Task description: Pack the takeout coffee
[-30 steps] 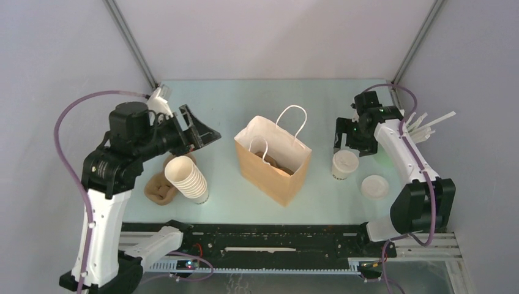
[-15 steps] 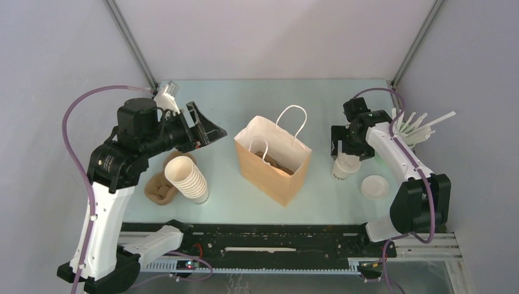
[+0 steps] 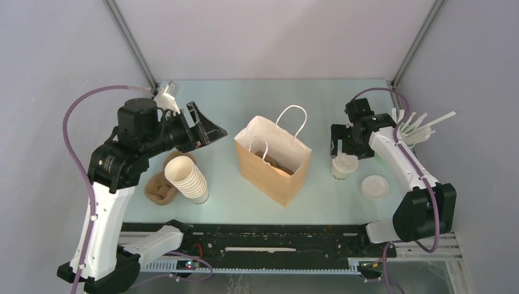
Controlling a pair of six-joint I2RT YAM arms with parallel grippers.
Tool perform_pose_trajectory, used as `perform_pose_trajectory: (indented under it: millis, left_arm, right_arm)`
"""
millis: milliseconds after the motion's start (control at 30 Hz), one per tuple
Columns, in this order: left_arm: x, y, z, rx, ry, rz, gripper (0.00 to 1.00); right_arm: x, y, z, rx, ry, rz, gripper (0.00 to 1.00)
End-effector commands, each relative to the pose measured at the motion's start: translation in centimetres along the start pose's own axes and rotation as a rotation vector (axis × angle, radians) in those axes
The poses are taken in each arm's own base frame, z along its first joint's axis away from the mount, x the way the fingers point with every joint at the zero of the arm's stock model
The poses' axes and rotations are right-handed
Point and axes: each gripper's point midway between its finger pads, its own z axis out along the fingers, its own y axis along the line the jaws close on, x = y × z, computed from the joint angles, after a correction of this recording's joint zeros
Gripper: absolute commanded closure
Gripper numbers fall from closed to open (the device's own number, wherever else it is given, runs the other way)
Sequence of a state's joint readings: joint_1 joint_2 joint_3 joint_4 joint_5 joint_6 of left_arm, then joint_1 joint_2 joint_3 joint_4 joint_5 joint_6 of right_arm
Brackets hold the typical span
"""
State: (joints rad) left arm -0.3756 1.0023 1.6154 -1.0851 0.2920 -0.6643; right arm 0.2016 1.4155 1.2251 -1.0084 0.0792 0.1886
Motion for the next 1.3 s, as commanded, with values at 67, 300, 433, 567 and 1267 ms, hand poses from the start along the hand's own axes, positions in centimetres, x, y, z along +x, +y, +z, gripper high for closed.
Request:
perform_pose_trajectory:
  millis: [67, 300, 433, 567, 1267]
  left_arm:
    - [0.1, -0.4, 0.1, 0.024, 0.000, -0.004, 0.20]
    - [0.2, -0.4, 0.0, 0.027, 0.000, -0.005, 0.20]
    - [0.3, -0.3, -0.1, 0.023, 0.000, -0.007, 0.20]
    - [0.3, -0.3, 0.0, 0.022, 0.000, -0.009, 0.20]
    - [-0.3, -0.7, 0.4, 0.022, 0.006, 0.003, 0.20]
  right_arm:
    - [-0.9, -0.2, -0.5, -0.022, -0.032, 0.031, 0.00]
    - [-0.9, -0.4, 0.5, -0.029, -0.007, 0.047, 0.01]
    - [-0.6, -0.5, 0.9, -0.028, 0.006, 0.049, 0.07]
    - [-0.6, -0.8, 1.0, -0.020, 0.007, 0.048, 0.10]
    - [-0.2, -0.8, 1.4, 0.001, 0.003, 0.034, 0.10]
